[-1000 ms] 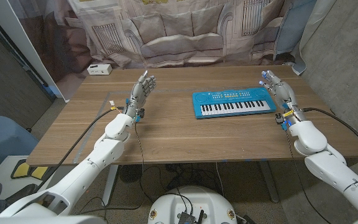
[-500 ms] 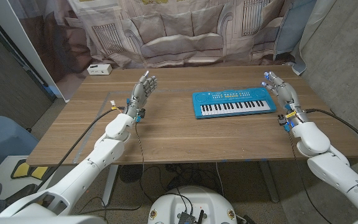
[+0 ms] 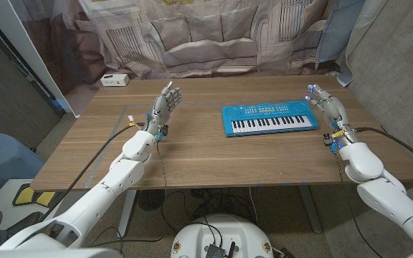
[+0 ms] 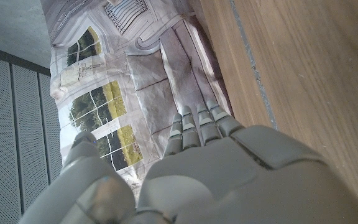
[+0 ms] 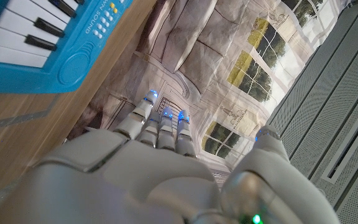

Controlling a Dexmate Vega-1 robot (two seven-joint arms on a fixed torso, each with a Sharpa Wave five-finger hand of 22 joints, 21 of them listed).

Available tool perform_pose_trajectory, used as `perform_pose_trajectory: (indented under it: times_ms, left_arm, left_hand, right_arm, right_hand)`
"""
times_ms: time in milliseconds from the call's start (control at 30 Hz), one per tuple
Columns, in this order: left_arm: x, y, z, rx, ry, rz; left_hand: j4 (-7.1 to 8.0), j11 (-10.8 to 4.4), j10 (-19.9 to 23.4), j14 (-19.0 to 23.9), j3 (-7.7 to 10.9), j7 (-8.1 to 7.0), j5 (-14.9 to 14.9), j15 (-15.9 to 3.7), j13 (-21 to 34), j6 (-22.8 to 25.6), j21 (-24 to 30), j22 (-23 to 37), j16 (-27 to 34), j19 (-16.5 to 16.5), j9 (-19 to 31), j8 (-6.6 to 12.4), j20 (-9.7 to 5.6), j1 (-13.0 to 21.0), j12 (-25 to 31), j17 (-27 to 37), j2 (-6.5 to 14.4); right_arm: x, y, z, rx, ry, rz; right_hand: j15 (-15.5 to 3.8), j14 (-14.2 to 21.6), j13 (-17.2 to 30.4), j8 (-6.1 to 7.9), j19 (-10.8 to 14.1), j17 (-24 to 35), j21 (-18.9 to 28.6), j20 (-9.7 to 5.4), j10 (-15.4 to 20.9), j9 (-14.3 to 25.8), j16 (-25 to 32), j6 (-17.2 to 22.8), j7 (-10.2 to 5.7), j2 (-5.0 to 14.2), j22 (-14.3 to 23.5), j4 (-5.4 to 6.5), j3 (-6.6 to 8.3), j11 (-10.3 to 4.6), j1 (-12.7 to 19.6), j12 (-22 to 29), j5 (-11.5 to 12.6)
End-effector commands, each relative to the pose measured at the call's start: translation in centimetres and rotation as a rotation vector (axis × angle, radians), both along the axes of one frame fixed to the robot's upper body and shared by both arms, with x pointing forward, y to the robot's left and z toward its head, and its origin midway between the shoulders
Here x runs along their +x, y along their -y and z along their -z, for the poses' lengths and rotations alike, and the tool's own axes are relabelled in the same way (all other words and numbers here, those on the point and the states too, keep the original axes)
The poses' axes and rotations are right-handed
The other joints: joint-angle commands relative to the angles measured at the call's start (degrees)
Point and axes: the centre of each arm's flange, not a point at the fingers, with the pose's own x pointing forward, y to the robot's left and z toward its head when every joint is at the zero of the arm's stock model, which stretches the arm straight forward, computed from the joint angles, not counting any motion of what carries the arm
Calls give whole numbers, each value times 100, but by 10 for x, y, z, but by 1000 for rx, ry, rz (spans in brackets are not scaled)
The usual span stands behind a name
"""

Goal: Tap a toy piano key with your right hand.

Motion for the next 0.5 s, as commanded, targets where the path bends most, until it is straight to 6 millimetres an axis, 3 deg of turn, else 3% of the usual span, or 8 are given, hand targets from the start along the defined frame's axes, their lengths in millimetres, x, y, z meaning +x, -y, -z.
perform_pose_trajectory:
  times_ms: [33,267,367,500]
  left_arm:
    - [-1,0,-2,-24,30,-11]
    - [-1,0,-1,-14,20,-13]
    - [0,-1,0,-31,23,-13]
    - [-1,-2,-2,-26,27,-25]
  left_hand:
    - [-38,3,93,77,13,3,-9,-11,12,96,4,19,14,30,20,24,45,55,20,27,-2]
    - [-41,-13,100,78,16,7,-9,-12,13,110,0,19,9,28,20,23,42,62,16,27,6]
    - [-43,-34,154,106,18,-8,-10,-14,13,163,0,19,16,35,20,38,50,67,31,27,12]
    - [-48,-28,232,165,21,-5,-11,-16,14,231,7,19,28,65,21,50,63,75,51,26,19]
  right_arm:
    - [-7,5,0,-14,17,51]
    - [-10,6,1,-29,18,63]
    - [-11,6,2,-32,22,69]
    - [-13,7,3,-44,26,79]
  right_hand:
    - [-18,134,7,-4,146,9,54,-27,131,28,52,105,19,-13,16,-27,2,14,79,65,24]
    - [-21,103,6,-10,120,3,31,-42,77,29,32,112,13,-7,15,-35,3,-4,94,32,28]
    - [-10,53,7,-18,82,3,6,-34,-50,30,8,112,12,-3,14,-35,-3,-91,95,-25,32]
    - [-14,15,8,-16,27,2,-20,-31,-84,31,-8,132,-27,0,14,-37,-6,-65,100,-40,35]
